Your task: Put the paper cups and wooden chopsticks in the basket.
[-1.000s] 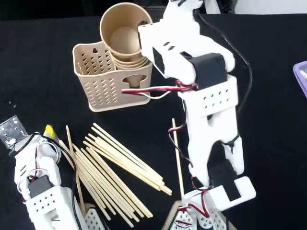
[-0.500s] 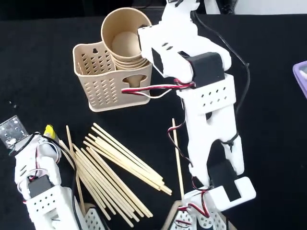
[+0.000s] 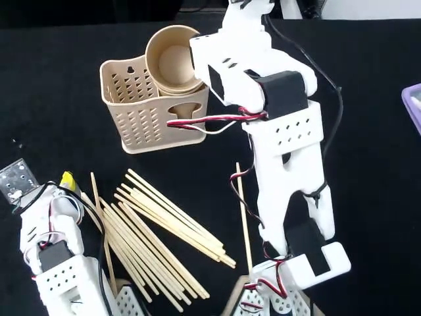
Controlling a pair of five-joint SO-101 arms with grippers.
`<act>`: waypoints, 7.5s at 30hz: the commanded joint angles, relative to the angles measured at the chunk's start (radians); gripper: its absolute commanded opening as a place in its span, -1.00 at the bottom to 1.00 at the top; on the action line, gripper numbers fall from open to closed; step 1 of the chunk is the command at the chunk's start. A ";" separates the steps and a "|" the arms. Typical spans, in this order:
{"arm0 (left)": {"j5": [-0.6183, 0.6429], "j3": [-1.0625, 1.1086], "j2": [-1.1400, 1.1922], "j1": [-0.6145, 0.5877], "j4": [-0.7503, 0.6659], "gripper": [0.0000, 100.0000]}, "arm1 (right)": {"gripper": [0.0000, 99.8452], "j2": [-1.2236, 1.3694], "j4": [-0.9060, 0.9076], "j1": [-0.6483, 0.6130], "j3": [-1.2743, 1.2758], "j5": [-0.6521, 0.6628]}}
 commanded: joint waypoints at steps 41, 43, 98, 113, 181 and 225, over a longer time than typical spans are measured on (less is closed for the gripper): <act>-0.002 -0.031 -0.012 -0.007 -0.023 -0.59 | -0.40 -0.226 -0.196 0.118 1.262 0.226; -0.002 -0.031 -0.012 -0.007 -0.023 -0.59 | -0.40 -0.226 -0.295 0.117 1.351 0.247; -0.002 -0.031 -0.012 -0.012 -0.023 -0.59 | -0.60 -0.366 -0.491 -0.450 1.469 0.278; -0.002 -0.031 -0.012 -0.010 -0.023 -0.59 | -0.57 -0.346 -0.612 -0.535 1.629 0.344; -0.002 -0.031 -0.012 -0.012 -0.023 -0.59 | -0.66 -0.573 -0.371 -0.270 1.748 0.519; -0.002 -0.031 -0.012 -0.012 -0.023 -0.59 | -0.98 -0.871 -0.316 -0.308 1.276 0.474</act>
